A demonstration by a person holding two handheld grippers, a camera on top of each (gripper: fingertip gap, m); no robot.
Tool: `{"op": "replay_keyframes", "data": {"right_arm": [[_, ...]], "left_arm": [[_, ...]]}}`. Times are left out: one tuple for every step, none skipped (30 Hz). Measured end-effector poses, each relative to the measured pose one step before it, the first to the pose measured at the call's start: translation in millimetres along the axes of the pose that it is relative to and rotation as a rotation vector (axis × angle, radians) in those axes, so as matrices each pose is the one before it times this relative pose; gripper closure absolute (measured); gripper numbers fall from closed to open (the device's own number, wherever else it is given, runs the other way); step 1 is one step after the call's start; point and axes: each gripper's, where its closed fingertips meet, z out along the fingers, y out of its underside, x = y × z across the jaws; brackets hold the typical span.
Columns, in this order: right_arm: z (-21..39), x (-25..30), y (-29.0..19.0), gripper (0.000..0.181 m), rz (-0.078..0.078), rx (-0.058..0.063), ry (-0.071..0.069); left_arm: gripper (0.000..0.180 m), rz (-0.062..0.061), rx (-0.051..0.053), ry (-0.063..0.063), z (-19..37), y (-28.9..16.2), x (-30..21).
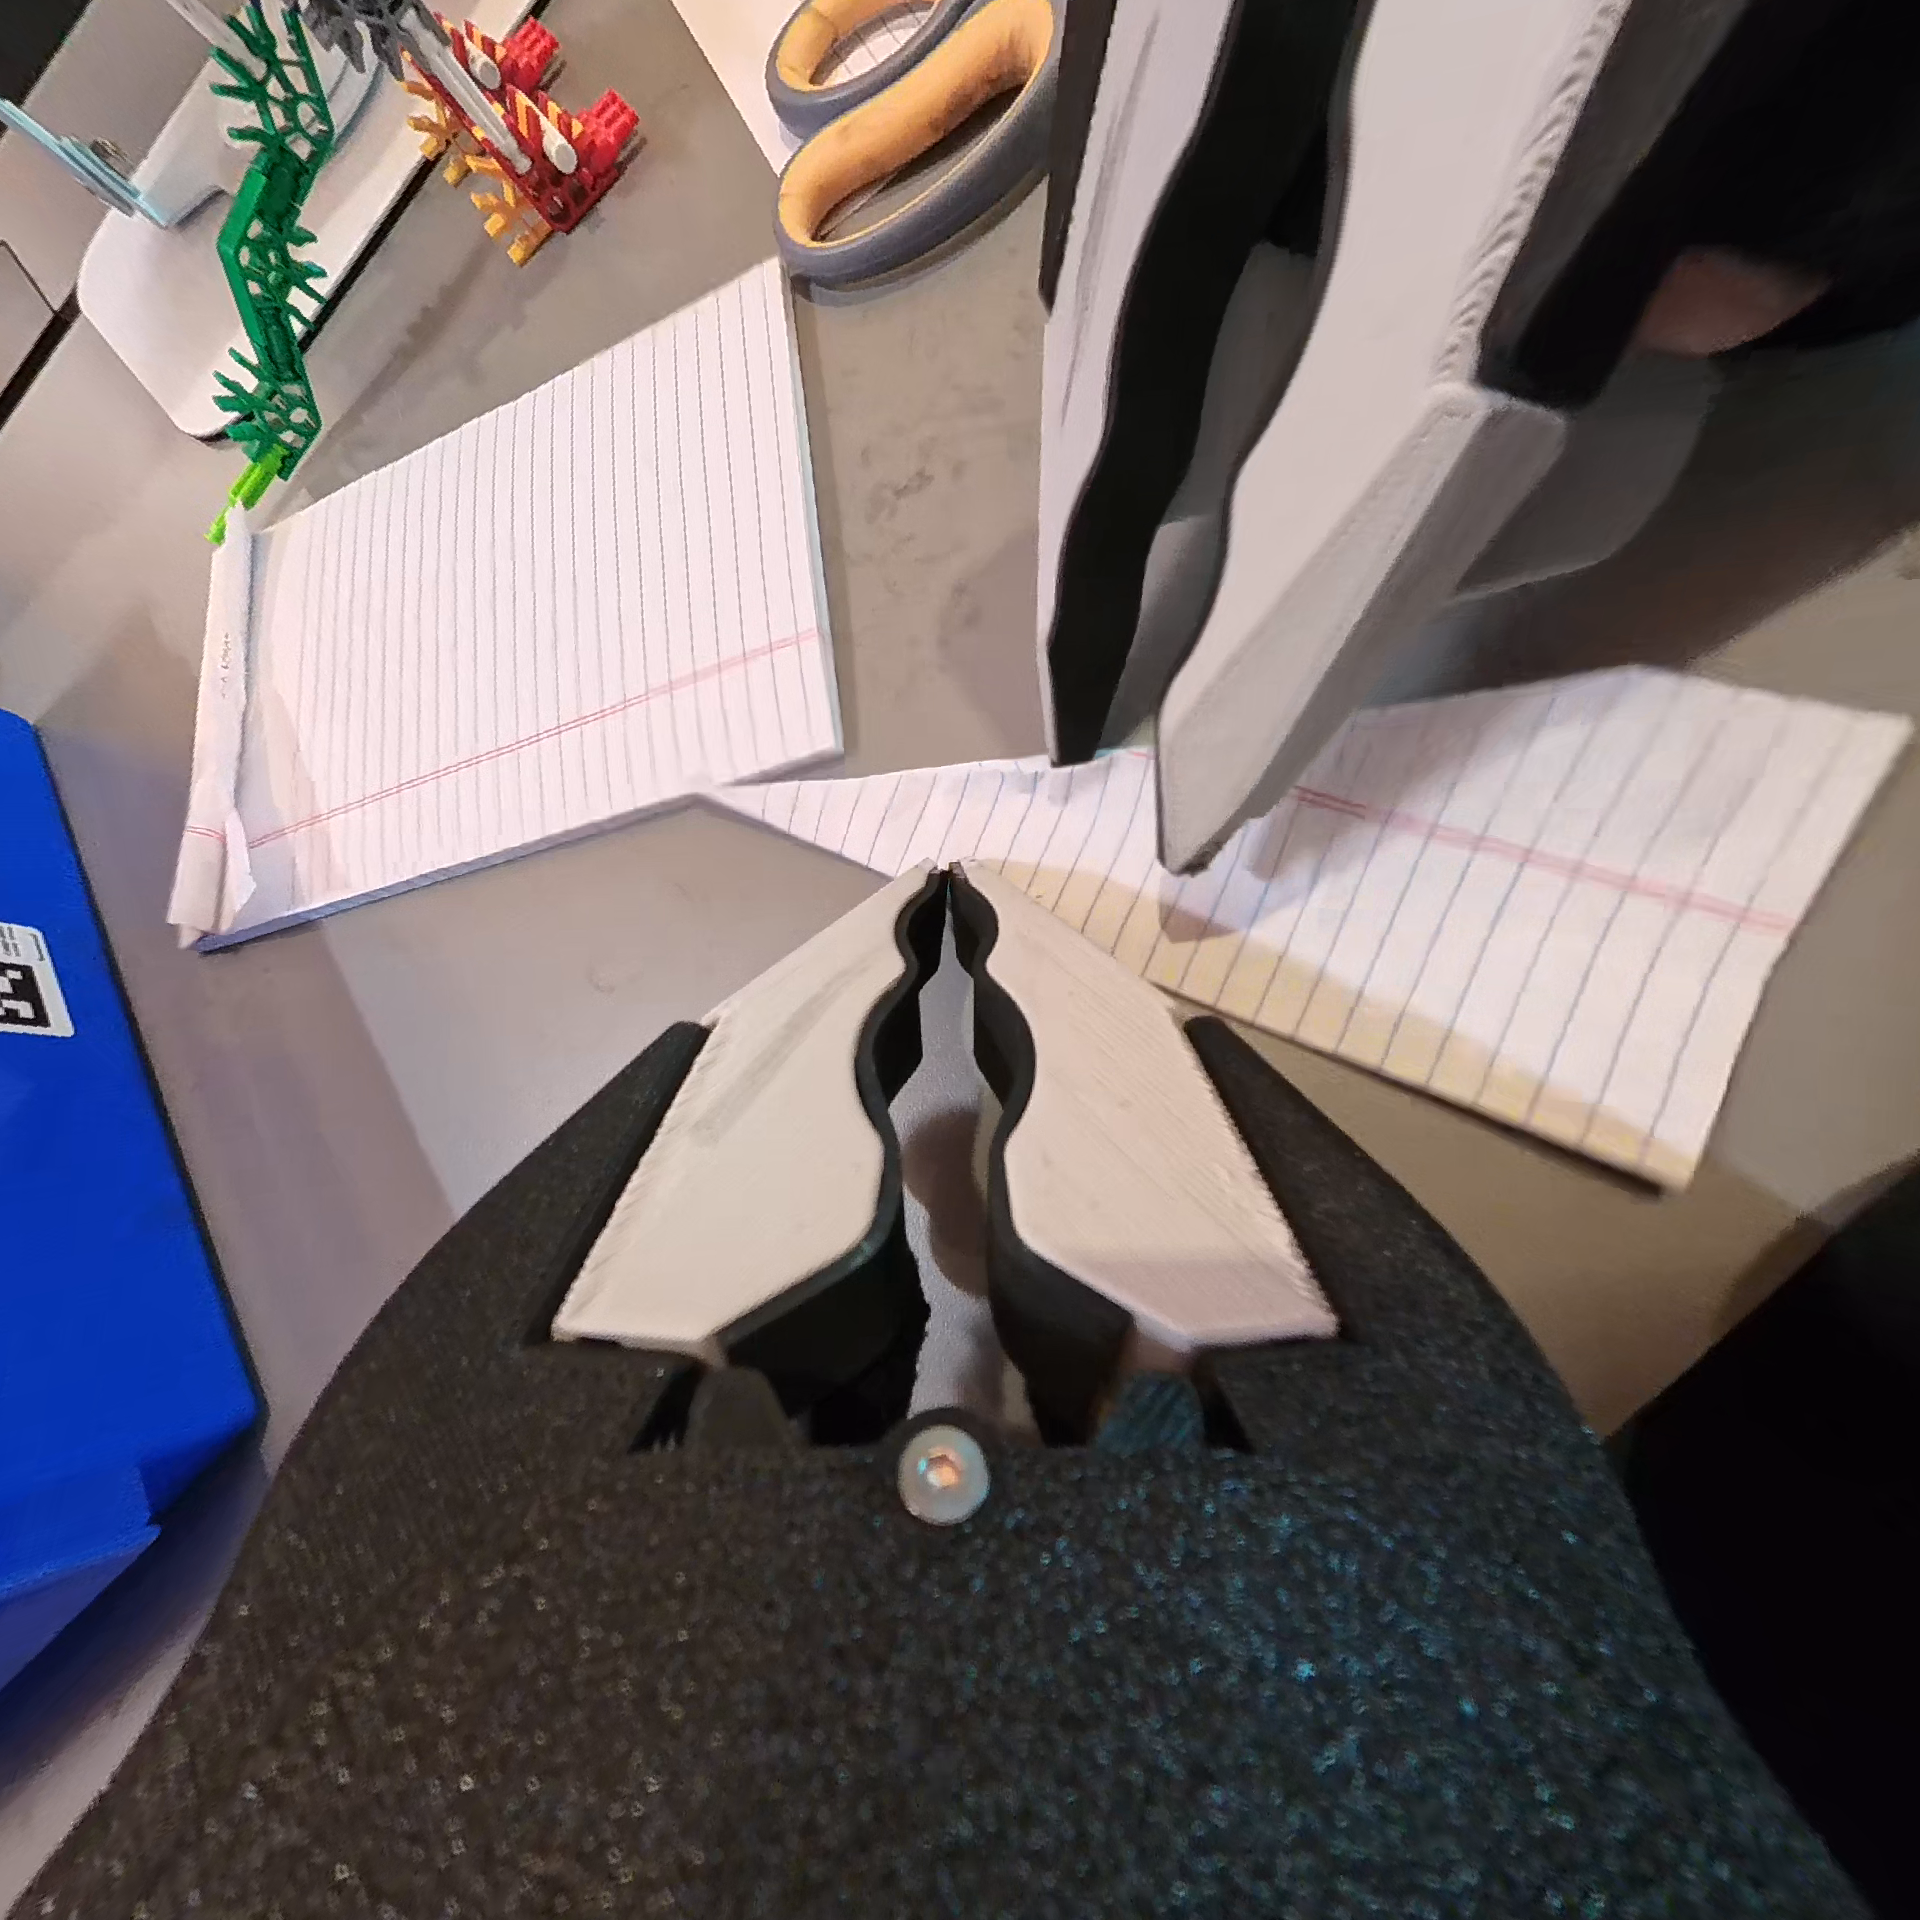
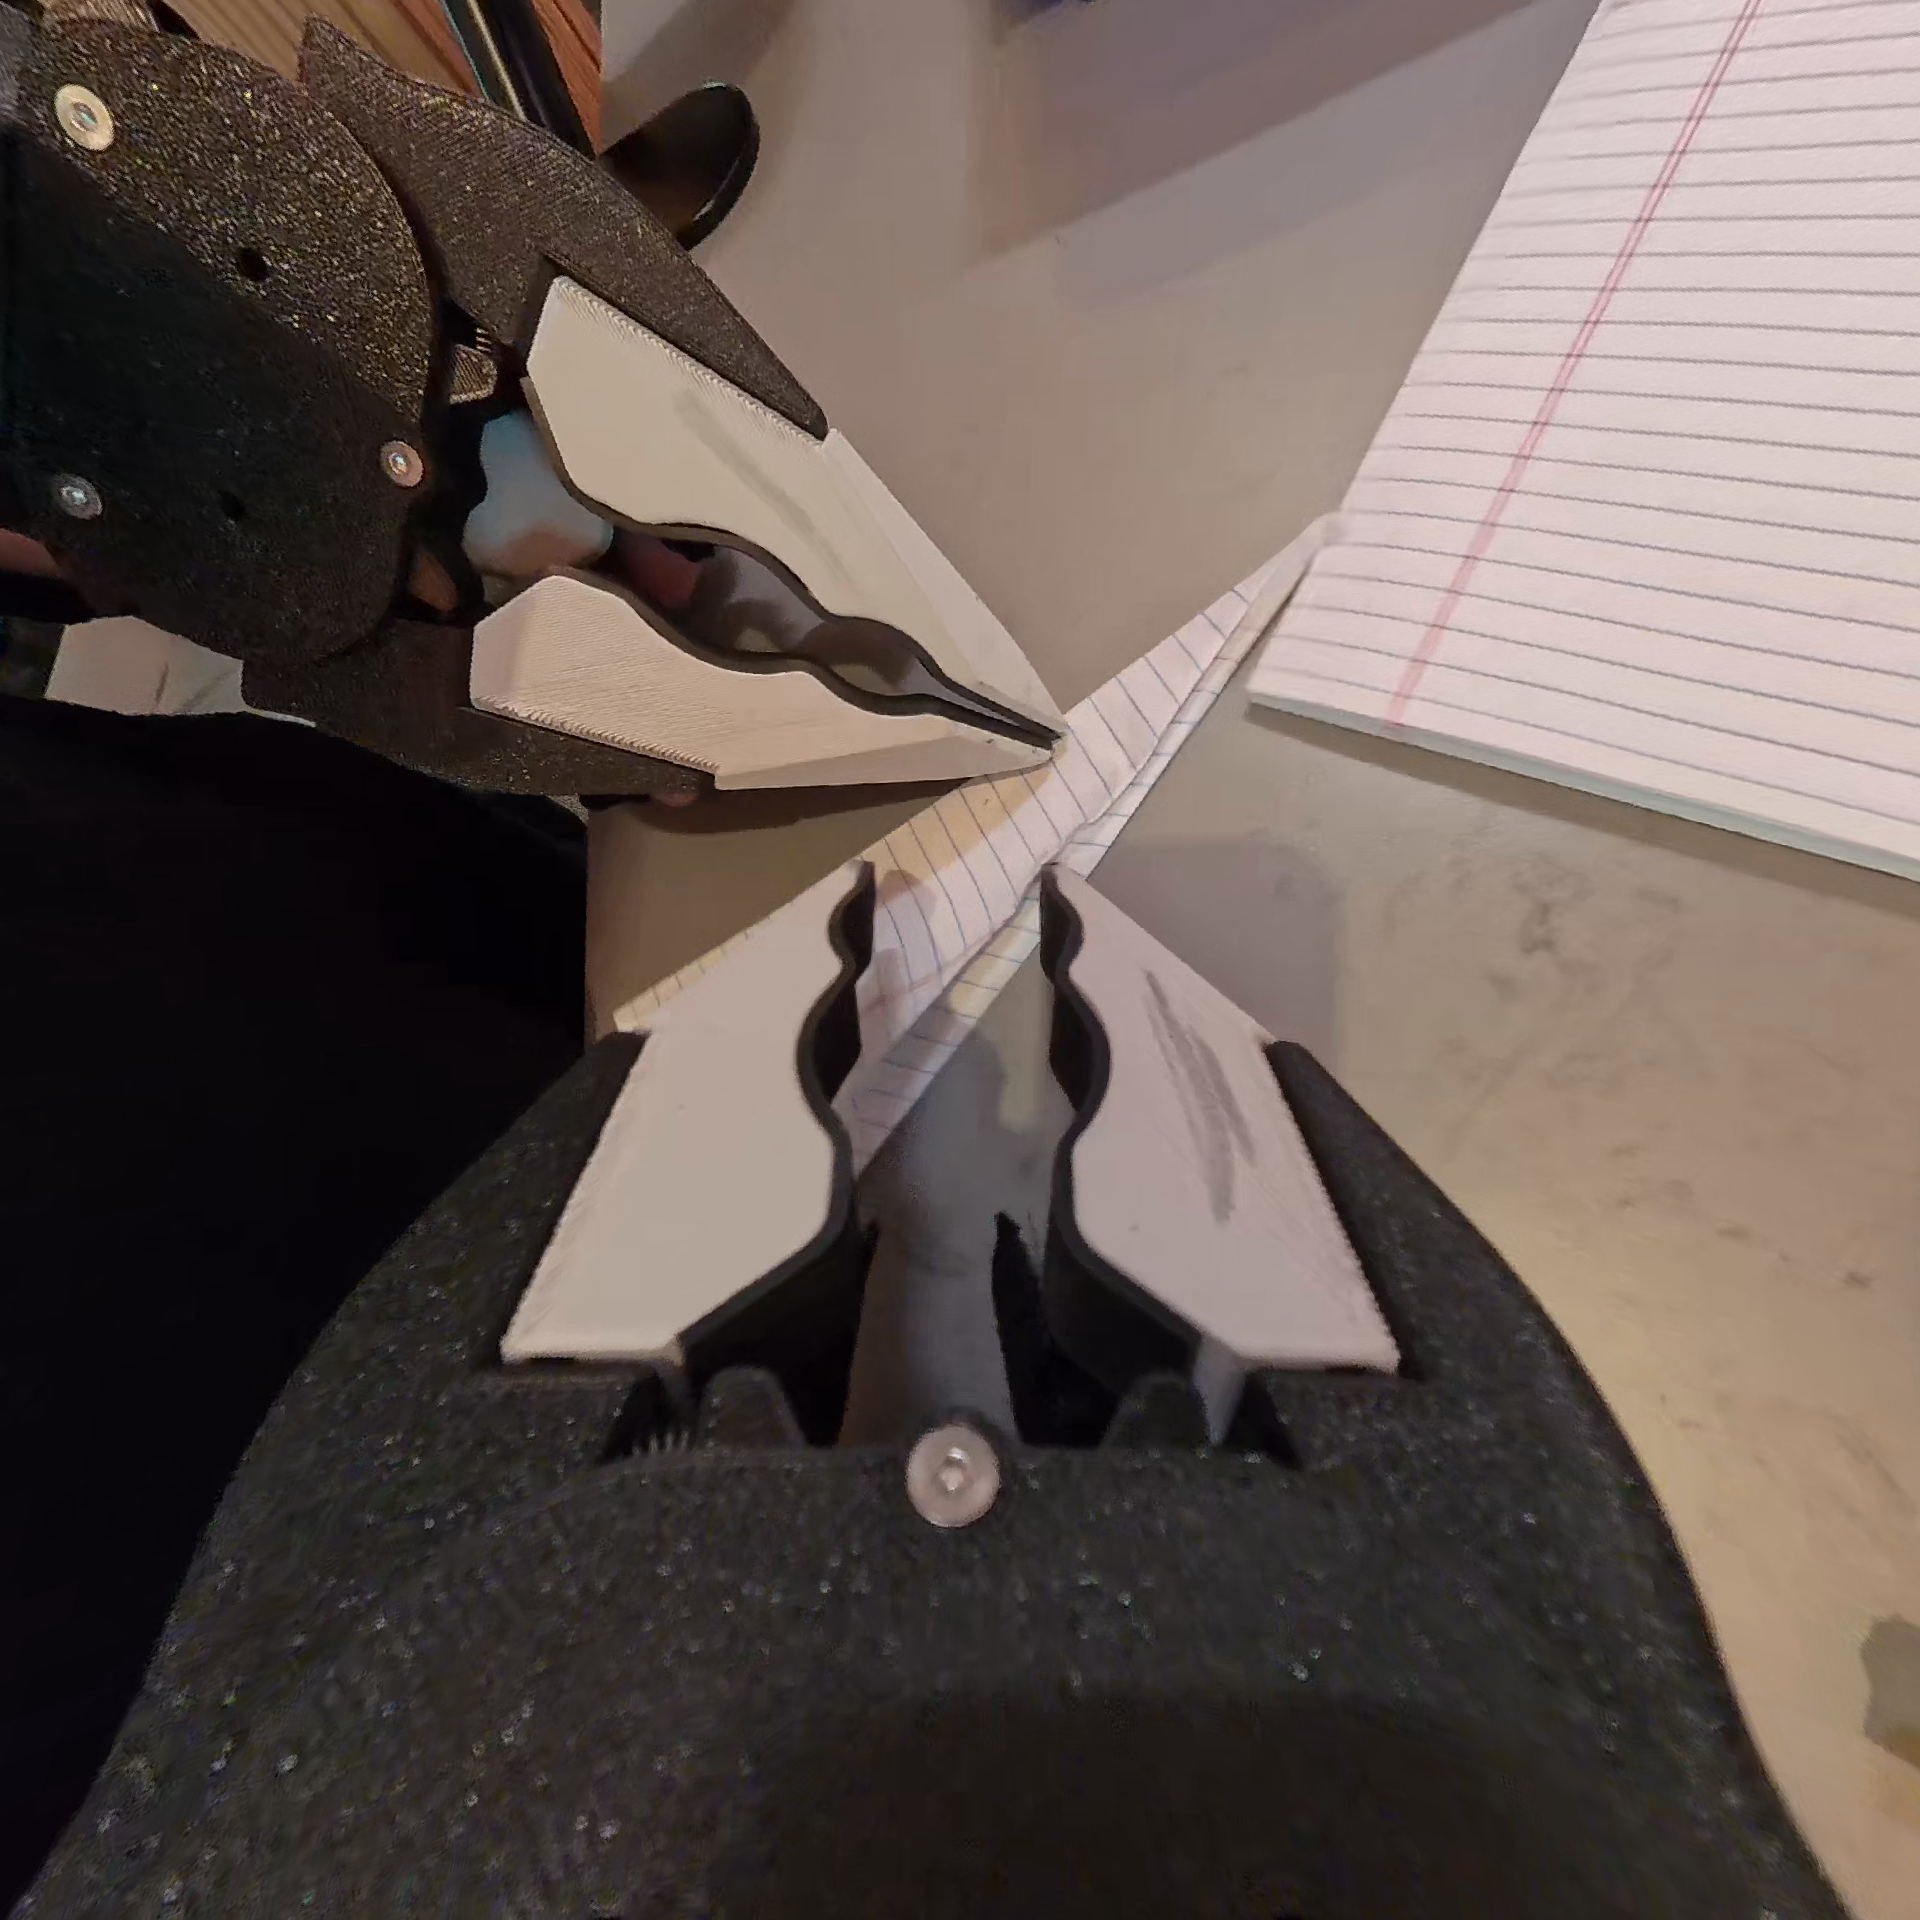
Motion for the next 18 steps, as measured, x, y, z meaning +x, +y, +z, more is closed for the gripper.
{"op": "replay_keyframes", "data": {"right_arm": [[0.24,-0.13,-0.24,0.159,-0.0009,-0.0003,-0.0019],[0.58,1.16,1.07,0.168,0.0075,-0.0057,0.0029],[0.93,1.10,1.67,0.176,0.0104,-0.0123,0.0024],[0.38,0.30,-0.41,0.178,-0.0004,0.0015,0.0028],[0.34,-1.04,-0.53,0.179,-0.0047,0.0020,-0.0014],[0.41,-0.73,0.37,0.179,0.0009,-0.0032,-0.0020],[0.26,-0.60,0.05,0.180,0.0034,0.0007,-0.0019],[0.06,-1.09,-0.23,0.181,-0.0001,0.0025,-0.0061],[0.04,-1.33,-1.02,0.181,0.0021,0.0058,-0.0078],[0.00,-0.83,-1.38,0.181,0.0055,0.0073,-0.0059],[-0.11,-1.14,-1.21,0.181,-0.0001,0.0073,-0.0066],[0.58,-0.38,0.36,0.181,-0.0047,-0.0036,0.0003],[1.30,-0.22,1.21,0.181,-0.0063,-0.0106,0.0036],[1.16,-0.68,0.35,0.180,-0.0088,-0.0057,0.0026],[0.46,-2.19,-1.36,0.179,-0.0127,0.0052,-0.0072],[-0.03,-2.92,-1.98,0.177,-0.0139,0.0100,-0.0126],[-0.06,-4.13,-0.56,0.173,-0.0125,0.0008,-0.0245],[-0.52,-2.98,-0.12,0.166,-0.0123,-0.0014,-0.0200]], "left_arm": [[0.180,0.0022,0.0004,-0.0005,-0.02,-0.09,0.23],[0.180,0.0035,0.0007,-0.0002,0.02,-0.17,0.51],[0.180,0.0037,-0.0001,-0.0017,0.05,-0.17,0.33],[0.180,0.0021,-0.0005,-0.0030,0.06,-0.01,-0.03],[0.180,0.0014,0.0001,-0.0017,-0.13,0.10,-0.01],[0.180,0.0006,0.0000,0.0000,0.07,0.02,0.08],[0.180,0.0007,0.0000,0.0002,0.01,-0.06,0.06],[0.180,0.0002,0.0008,0.0009,-0.01,-0.17,0.07],[0.180,0.0012,0.0006,-0.0004,-0.02,-0.02,0.14],[0.180,0.0035,0.0004,-0.0023,0.05,-0.04,-0.08],[0.180,0.0018,0.0004,0.0000,0.11,-0.10,0.08],[0.180,-0.0004,0.0010,0.0031,0.06,-0.27,0.14],[0.180,0.0027,0.0011,0.0033,0.45,-0.47,0.15],[0.180,0.0064,0.0021,0.0042,0.69,-0.77,0.25],[0.180,0.0060,0.0038,0.0069,0.71,-1.02,0.30],[0.180,0.0057,0.0043,0.0098,0.84,-1.32,0.68],[0.180,0.0072,0.0041,0.0104,0.88,-1.16,0.60],[0.180,0.0093,0.0043,0.0078,0.81,-1.01,0.21]]}}
